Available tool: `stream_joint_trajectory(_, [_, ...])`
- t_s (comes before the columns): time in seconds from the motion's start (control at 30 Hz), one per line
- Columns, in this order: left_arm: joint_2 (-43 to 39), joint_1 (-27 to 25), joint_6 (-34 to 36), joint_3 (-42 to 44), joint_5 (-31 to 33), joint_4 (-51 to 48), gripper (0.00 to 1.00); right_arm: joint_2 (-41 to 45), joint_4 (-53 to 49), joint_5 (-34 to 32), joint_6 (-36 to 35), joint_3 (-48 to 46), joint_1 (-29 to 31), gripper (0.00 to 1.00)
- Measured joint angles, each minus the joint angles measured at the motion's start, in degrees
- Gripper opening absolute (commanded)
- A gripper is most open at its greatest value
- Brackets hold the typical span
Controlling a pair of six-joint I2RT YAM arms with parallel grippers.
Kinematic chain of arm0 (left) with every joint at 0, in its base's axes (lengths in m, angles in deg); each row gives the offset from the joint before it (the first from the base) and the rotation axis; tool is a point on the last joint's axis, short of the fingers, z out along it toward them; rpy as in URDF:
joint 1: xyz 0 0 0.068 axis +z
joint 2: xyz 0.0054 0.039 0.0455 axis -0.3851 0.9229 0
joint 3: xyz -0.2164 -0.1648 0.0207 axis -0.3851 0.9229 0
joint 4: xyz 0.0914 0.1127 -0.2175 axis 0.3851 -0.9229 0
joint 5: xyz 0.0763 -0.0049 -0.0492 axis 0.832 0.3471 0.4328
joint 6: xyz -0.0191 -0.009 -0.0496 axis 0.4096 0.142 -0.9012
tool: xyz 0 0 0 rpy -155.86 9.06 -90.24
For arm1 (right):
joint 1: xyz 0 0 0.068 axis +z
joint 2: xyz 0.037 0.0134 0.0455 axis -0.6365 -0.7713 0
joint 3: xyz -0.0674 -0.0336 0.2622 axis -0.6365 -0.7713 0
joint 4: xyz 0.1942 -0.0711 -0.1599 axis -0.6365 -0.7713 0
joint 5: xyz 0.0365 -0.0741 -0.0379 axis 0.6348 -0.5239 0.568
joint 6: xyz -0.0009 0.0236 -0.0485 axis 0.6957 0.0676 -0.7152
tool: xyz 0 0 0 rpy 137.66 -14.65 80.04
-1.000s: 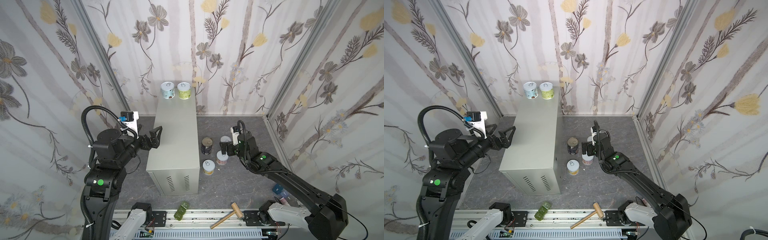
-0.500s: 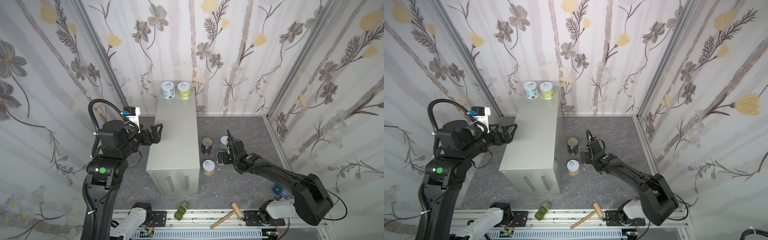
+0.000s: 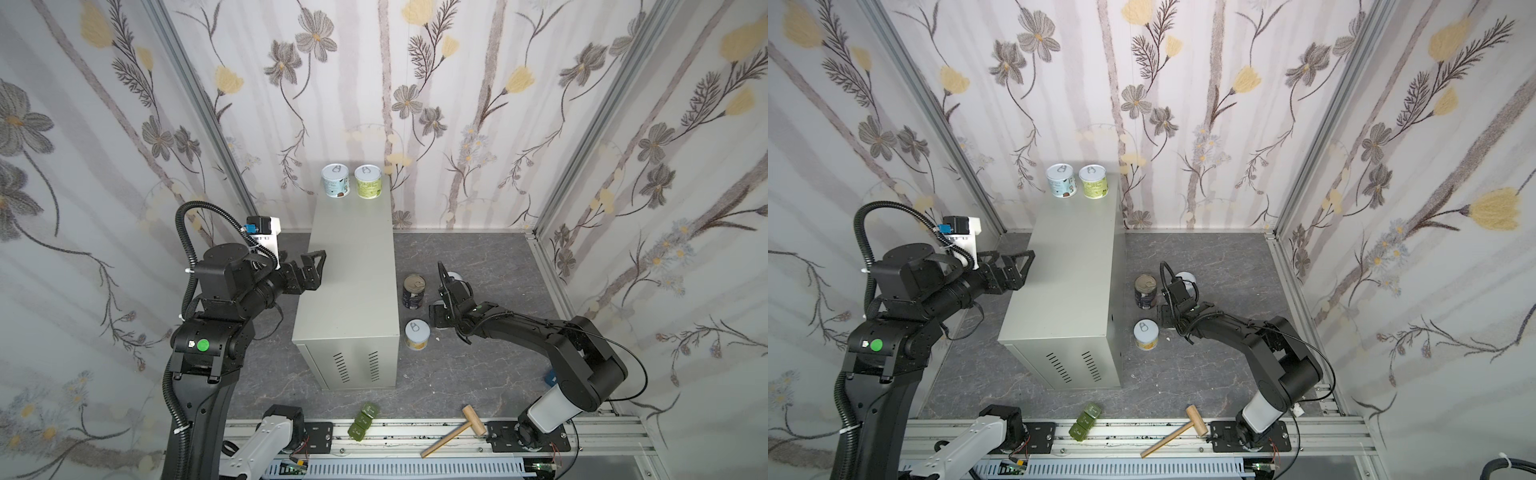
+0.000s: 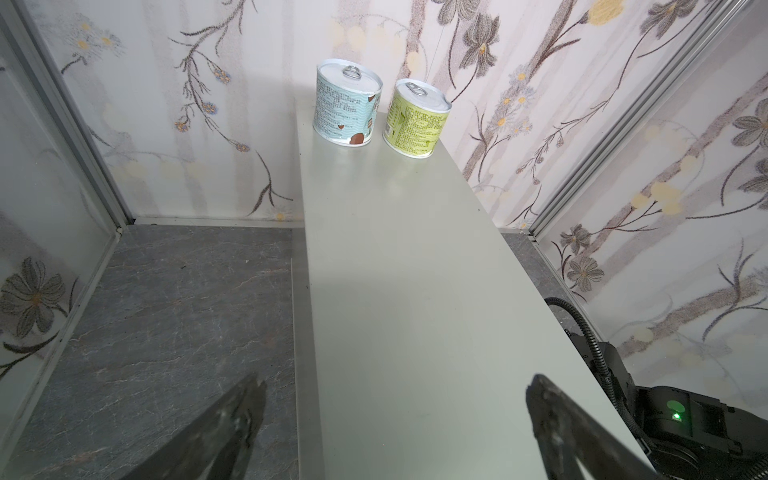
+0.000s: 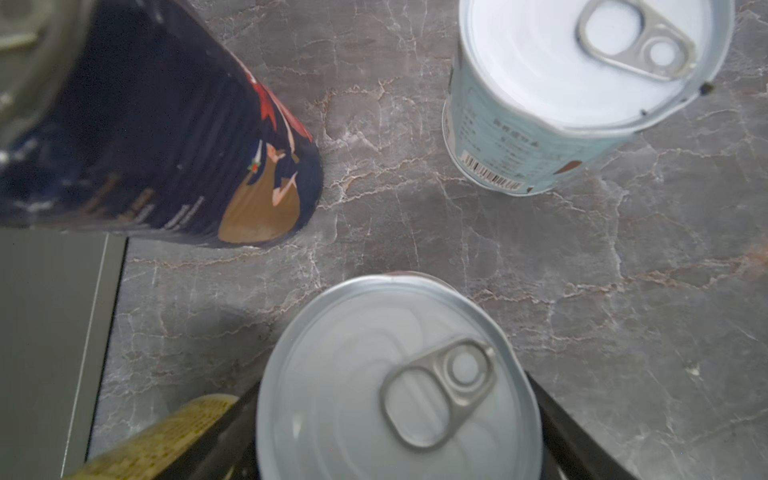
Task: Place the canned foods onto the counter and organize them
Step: 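Withdraw the right gripper and lower it to the pink-labelled can on the floor, then grasp the pink-labelled can with the right gripper and lift it onto the cabinet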
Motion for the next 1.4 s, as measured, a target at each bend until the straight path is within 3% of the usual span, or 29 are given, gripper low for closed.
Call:
stream_joint_trajectory(0.43, [-0.81, 0.00, 0.17, 0.44, -0.39, -0.42, 1.00, -0.37, -1.18, -4.20, -0.96, 2.05, 1.70, 0.63])
stream_joint_trajectory(0.9, [-1.22, 0.00, 0.31, 2.23, -0.44, -0.55, 1.00, 15.96, -6.36, -5.33, -9.11, 5.86, 2.32, 0.62])
stream_joint_trajectory(1.17, [-1.27, 0.00, 1.07, 2.71, -1.40, -0.37, 1.00, 28.04, -10.27, 3.58, -18.64, 14.80, 2.58, 0.65])
stream_joint_trajectory(1.4, [-1.40, 0.00, 2.25, 1.97, -3.10, -0.44, 1.00, 28.92, -16.48, 17.09, -25.29, 27.28, 3.02, 0.66])
